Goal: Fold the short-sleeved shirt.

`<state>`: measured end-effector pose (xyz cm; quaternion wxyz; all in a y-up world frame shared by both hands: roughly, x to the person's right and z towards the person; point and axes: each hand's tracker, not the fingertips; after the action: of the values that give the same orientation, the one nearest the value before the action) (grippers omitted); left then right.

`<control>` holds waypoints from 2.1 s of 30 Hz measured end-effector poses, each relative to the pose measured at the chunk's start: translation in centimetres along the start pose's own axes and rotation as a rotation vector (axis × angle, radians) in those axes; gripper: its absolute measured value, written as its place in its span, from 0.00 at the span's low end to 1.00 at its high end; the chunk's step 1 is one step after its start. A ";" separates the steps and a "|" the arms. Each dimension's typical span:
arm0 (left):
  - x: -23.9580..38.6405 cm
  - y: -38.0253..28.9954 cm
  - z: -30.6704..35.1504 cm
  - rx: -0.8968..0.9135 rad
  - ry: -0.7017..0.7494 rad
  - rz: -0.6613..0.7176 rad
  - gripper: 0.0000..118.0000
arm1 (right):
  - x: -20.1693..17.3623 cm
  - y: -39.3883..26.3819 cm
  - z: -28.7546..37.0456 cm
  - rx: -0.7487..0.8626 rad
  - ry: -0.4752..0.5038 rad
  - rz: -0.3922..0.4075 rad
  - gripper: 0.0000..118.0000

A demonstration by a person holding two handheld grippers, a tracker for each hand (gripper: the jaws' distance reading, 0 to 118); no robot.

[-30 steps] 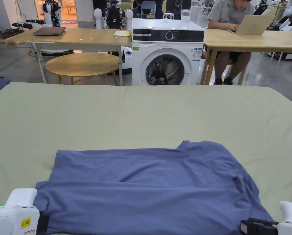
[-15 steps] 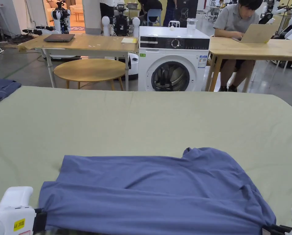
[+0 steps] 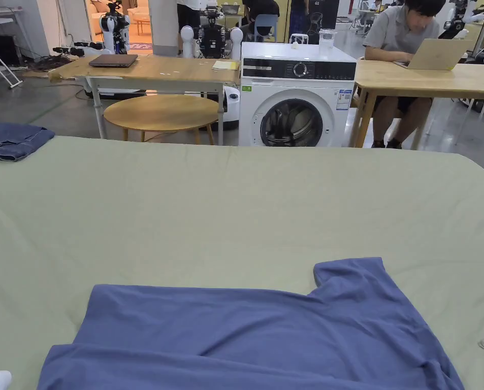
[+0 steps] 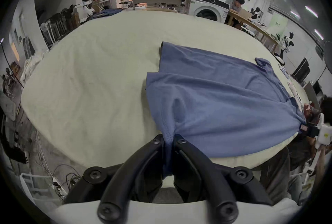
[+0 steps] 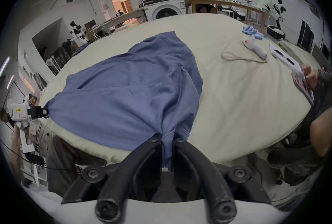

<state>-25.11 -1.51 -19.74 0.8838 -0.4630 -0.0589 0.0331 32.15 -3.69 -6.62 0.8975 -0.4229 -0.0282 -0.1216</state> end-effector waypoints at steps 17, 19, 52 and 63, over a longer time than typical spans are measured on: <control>1.7 12.3 -5.3 0.138 0.038 -0.011 0.02 | -1.4 12.0 -4.1 0.226 -0.119 0.038 0.00; 2.1 14.8 -7.5 0.122 0.025 -0.001 0.02 | -1.6 13.8 -5.5 0.202 -0.090 0.039 0.00; 2.4 19.5 -16.3 -0.035 0.033 -0.082 0.00 | -0.5 21.6 -19.3 -0.070 -0.145 0.158 0.00; 0.8 17.4 -6.6 0.118 -0.029 -0.078 0.00 | -1.2 18.6 -7.1 0.171 -0.008 0.076 0.00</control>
<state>-23.47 3.13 -37.71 0.9093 -0.4068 -0.0877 0.0088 35.12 2.49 -25.29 0.9341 -0.3462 -0.0258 -0.0830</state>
